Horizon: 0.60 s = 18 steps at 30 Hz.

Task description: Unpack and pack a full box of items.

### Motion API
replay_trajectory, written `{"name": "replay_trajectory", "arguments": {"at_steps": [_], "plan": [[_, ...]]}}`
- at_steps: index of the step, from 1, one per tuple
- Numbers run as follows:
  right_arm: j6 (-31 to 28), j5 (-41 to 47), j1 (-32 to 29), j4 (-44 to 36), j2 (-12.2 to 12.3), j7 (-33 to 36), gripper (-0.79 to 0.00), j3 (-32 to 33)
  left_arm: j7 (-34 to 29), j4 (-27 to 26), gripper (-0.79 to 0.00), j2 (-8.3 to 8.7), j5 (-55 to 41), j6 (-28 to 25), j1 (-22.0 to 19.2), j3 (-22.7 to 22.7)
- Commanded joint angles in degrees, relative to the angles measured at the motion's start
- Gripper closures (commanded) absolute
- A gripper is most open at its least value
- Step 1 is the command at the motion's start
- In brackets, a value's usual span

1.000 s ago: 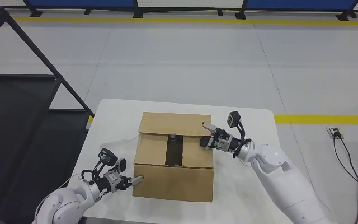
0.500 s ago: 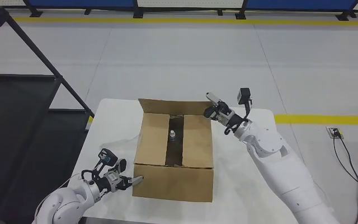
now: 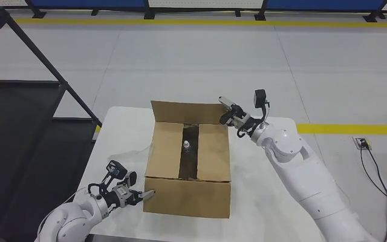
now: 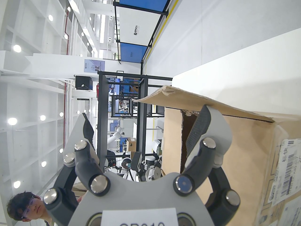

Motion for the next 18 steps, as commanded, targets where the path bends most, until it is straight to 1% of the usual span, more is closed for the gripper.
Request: {"name": "replay_trajectory", "arguments": {"at_steps": [1, 3, 8, 11, 16, 18], "plan": [[0.9, 2.5, 0.2, 1.3, -0.5, -0.5, -0.785, -0.1, 0.0, 0.0, -0.785, 0.0, 0.0, 0.0, 0.0, 0.0], [0.7, 4.5, 1.8, 3.1, -1.4, -0.8, -0.785, -1.2, 0.3, -0.1, -0.785, -0.01, 0.1, 0.2, 0.1, 0.1], [-0.6, 6.7, 7.9, 11.6, -4.6, -2.5, -0.785, -5.3, 1.0, -1.0, -0.785, 0.14, 1.4, 0.9, 1.0, 0.7], [-1.2, 6.0, 11.5, 17.7, -6.6, -5.8, -0.785, -7.9, 1.4, -1.2, -0.785, 0.23, 1.7, 1.3, 1.3, 0.9], [-0.8, 5.5, 15.9, 27.1, -9.9, -7.0, -0.785, -11.4, 2.3, -1.4, -0.785, 0.37, 1.8, 1.9, 1.9, 1.0], [-0.1, 5.5, 17.2, 30.3, -11.1, -6.1, -0.785, -12.5, 2.6, -1.3, -0.785, 0.44, 1.9, 2.0, 2.1, 1.1]]}}
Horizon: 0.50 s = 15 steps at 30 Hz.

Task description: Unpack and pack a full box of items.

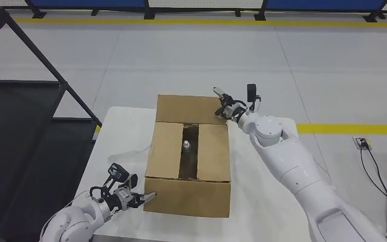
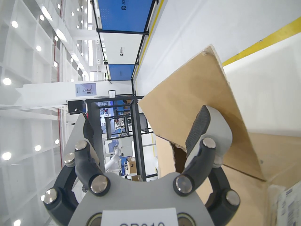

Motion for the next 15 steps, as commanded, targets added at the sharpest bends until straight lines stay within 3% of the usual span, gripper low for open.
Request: {"name": "replay_trajectory", "arguments": {"at_steps": [1, 15], "plan": [[0.6, -0.3, 1.3, 3.4, -1.1, 1.0, -0.785, -1.0, 0.2, 0.1, -0.785, 0.07, 0.2, 0.1, 0.2, 0.1], [-2.8, 1.0, 5.0, 15.8, -5.8, 2.1, -0.785, -1.2, 0.8, 0.2, -0.785, 0.51, 1.7, -0.1, 0.2, 1.3]]}}
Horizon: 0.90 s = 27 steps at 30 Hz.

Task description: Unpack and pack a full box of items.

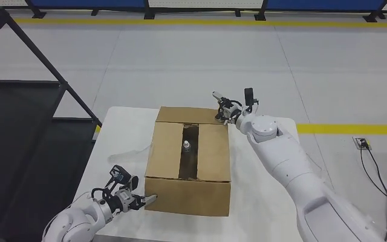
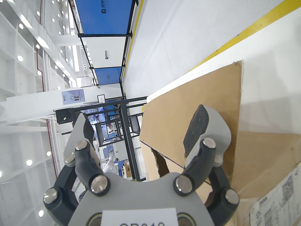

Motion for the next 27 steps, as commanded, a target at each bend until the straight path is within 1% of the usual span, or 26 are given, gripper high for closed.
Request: {"name": "replay_trajectory", "arguments": {"at_steps": [1, 4, 5, 7, 9, 11, 13, 16, 19, 27], "plan": [[-0.9, -0.1, 0.3, 0.9, -0.4, -1.2, -0.785, 0.2, 0.1, -0.1, -0.785, 0.06, 0.2, -0.1, 0.1, 0.2], [-3.2, 0.8, 0.3, 1.2, -0.9, -0.6, -0.785, 1.0, 0.8, -0.4, -0.785, 0.17, 0.2, -0.4, 0.4, 0.0], [-4.5, 1.6, 0.2, 1.0, -0.9, 1.3, -0.785, 1.5, 1.5, -0.5, -0.785, 0.2, -0.1, -0.3, 0.6, -0.3], [-7.4, 3.2, 0.0, 0.8, -0.8, 6.3, -0.785, 2.6, 2.7, -1.0, -0.785, 0.29, -1.1, 0.0, 1.0, -1.3], [-9.1, 5.0, -0.5, 0.1, -0.5, 13.2, -0.785, 3.6, 4.0, -1.8, -0.785, 0.36, -2.4, 1.4, 1.6, -2.7], [-9.5, 5.3, -0.9, -0.7, -0.3, 19.9, -0.785, 4.0, 5.8, -3.1, -0.785, 0.36, -2.4, 4.2, 2.2, -4.1], [-9.5, 4.4, -1.5, -2.0, -0.2, 25.2, -0.785, 3.6, 8.0, -4.3, -0.785, 0.32, -2.5, 6.3, 3.0, -5.3], [-7.7, 2.0, -2.1, -3.7, -0.2, 30.9, -0.785, 2.6, 10.9, -5.8, -0.785, 0.22, -2.6, 8.7, 4.2, -6.4], [-6.3, -0.1, -3.3, -5.6, -0.5, 32.9, -0.785, 1.5, 12.3, -6.4, -0.785, 0.13, -4.2, 9.3, 5.2, -6.8], [-2.2, -4.9, -5.4, -8.1, -1.9, 31.9, -0.785, -1.2, 13.1, -6.4, -0.785, -0.01, -6.6, 10.3, 5.5, -6.8]]}}
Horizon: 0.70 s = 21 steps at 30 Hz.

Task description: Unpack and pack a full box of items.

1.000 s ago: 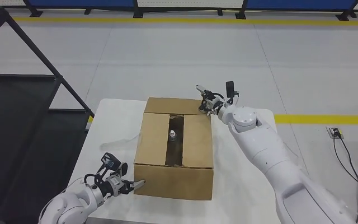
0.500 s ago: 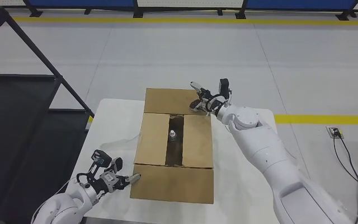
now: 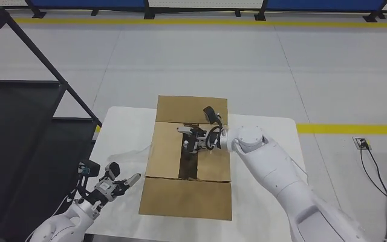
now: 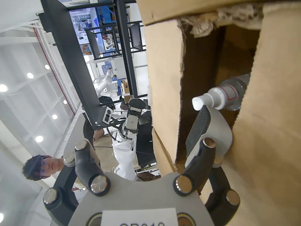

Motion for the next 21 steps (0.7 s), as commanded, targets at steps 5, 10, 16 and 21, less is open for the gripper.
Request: {"name": "replay_trajectory", "arguments": {"at_steps": [5, 10, 16, 21], "plan": [[1.9, -0.5, -0.4, 0.6, -1.2, 0.9, -0.785, -0.8, -0.4, 0.1, -0.785, 0.01, 0.0, -0.1, -0.1, 0.3], [1.6, 0.1, -0.5, 1.2, -2.2, 3.3, -0.785, -1.0, -0.8, 0.4, -0.785, 0.02, 0.3, -0.3, -0.2, 0.7], [-1.6, 3.6, -0.7, 1.5, -3.3, 4.9, -0.785, 0.2, -1.2, 0.5, -0.785, -0.01, 0.9, -0.2, -0.5, 1.6], [-4.3, 6.9, -0.5, 1.7, -4.0, 4.8, -0.785, 1.9, -1.5, -1.2, -0.785, -0.01, 3.3, -0.1, -0.3, 2.6]]}}
